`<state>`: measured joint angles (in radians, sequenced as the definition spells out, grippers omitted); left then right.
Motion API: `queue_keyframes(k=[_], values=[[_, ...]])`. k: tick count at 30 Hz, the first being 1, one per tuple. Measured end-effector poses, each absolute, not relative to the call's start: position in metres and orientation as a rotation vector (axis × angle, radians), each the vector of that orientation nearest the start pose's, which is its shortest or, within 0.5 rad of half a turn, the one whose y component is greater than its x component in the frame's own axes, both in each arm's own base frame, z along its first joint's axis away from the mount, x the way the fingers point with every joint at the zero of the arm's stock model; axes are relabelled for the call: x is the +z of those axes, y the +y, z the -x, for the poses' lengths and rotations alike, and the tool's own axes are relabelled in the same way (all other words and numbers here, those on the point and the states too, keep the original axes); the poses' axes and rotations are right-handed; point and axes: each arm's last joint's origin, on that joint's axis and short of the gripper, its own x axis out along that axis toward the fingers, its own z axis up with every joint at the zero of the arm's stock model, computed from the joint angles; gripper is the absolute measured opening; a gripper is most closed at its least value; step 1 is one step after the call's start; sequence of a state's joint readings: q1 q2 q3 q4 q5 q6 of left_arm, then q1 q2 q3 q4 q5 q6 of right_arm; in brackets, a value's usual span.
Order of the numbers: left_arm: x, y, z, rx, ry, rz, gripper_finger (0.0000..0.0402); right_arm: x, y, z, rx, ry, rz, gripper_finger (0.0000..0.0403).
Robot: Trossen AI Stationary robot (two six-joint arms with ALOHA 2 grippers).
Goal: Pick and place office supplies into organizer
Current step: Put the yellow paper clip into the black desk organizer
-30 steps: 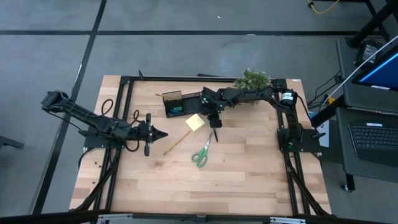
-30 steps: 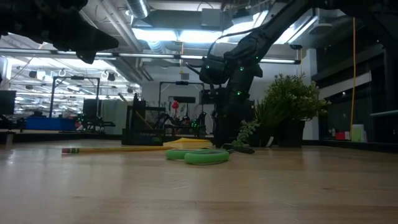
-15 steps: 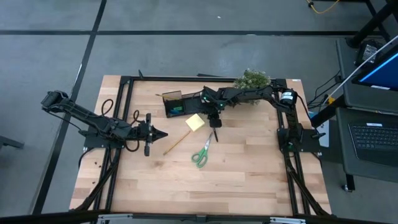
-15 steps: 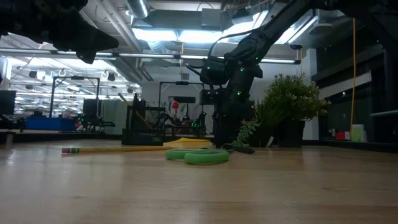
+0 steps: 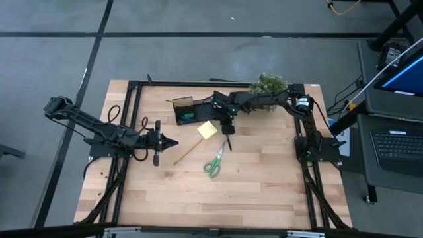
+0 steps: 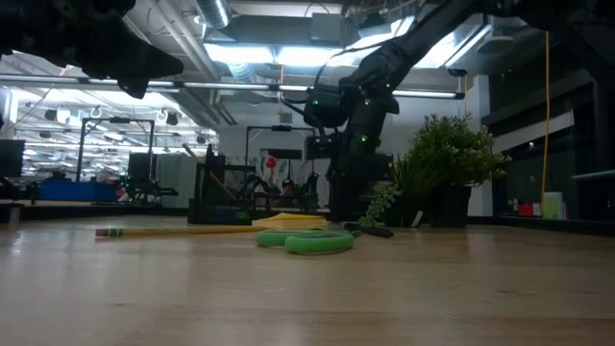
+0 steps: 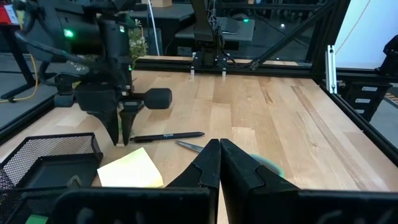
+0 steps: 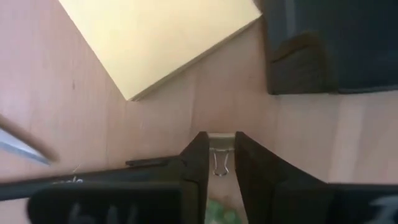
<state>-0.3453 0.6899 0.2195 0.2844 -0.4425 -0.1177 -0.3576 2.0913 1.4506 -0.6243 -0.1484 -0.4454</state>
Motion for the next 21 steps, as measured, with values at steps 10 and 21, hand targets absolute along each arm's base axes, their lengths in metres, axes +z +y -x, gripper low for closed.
queue_keyframes(k=[10, 21], values=[[0.1966, -0.0406, -0.1493, 0.107, 0.166, 0.046, 0.0003, 0.1476, -0.14, -0.3879, 0.076, 1.249, 0.017, 0.0042], [0.1966, -0.0405, -0.1493, 0.107, 0.166, 0.046, 0.0002, 0.1491, -0.1383, -0.3898, 0.108, 1.234, 0.073, 0.0061]])
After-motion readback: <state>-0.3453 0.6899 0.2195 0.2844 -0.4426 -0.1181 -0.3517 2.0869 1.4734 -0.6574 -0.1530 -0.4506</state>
